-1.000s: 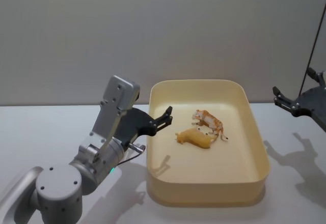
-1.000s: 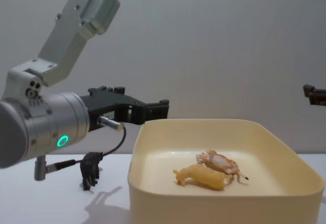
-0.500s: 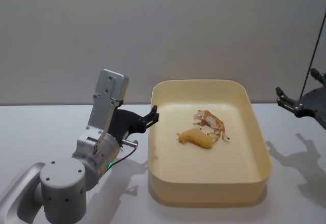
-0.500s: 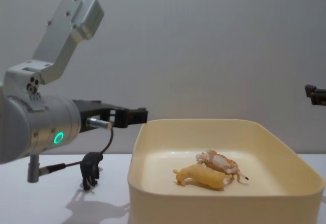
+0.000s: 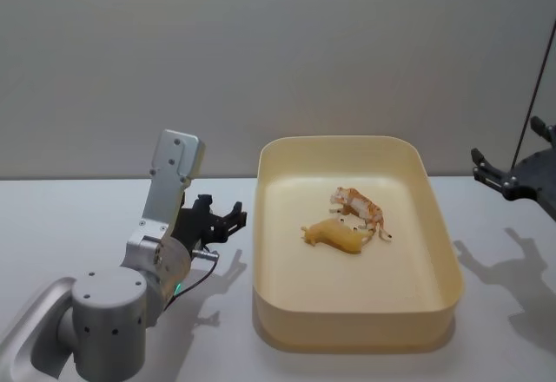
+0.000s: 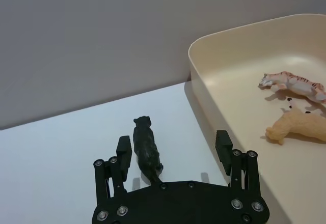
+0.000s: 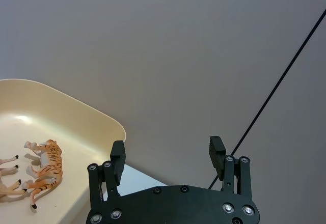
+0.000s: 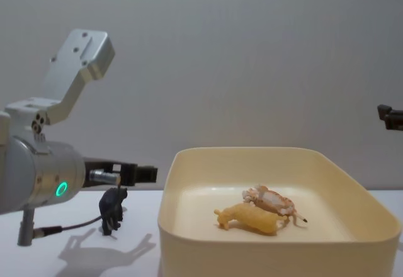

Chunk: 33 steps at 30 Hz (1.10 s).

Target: Pick up the toy alternately with two hands and place it into the central storage box.

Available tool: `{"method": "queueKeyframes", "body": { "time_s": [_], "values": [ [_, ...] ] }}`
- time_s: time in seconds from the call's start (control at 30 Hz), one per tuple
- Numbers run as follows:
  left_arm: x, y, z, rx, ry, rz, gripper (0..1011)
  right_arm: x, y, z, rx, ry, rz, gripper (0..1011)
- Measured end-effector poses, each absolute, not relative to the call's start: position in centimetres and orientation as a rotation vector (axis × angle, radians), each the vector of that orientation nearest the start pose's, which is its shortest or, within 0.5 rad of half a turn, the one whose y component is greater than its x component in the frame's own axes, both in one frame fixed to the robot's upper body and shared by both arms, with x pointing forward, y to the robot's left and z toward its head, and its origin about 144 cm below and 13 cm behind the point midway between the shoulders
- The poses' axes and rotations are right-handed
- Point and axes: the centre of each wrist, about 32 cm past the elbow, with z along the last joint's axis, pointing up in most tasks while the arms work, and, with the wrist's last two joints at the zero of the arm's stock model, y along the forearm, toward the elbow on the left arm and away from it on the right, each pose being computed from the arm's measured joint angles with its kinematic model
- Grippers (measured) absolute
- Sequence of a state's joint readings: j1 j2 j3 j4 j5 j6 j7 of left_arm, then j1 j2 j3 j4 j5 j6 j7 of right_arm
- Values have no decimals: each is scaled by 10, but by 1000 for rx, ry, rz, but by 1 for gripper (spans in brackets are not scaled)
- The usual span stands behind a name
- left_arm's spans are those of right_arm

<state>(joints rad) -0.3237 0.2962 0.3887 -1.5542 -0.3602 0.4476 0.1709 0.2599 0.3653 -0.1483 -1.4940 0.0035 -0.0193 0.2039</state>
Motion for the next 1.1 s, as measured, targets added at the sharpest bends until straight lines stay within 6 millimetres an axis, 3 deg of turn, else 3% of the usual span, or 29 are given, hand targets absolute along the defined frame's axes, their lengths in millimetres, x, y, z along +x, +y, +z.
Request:
{"method": "queueKeyframes", "body": {
  "time_s": [1.1],
  "values": [
    [567,211,1198,290,258,1453,1001,525,-298,1216,-199,-400,-1258,1001]
  ]
}}
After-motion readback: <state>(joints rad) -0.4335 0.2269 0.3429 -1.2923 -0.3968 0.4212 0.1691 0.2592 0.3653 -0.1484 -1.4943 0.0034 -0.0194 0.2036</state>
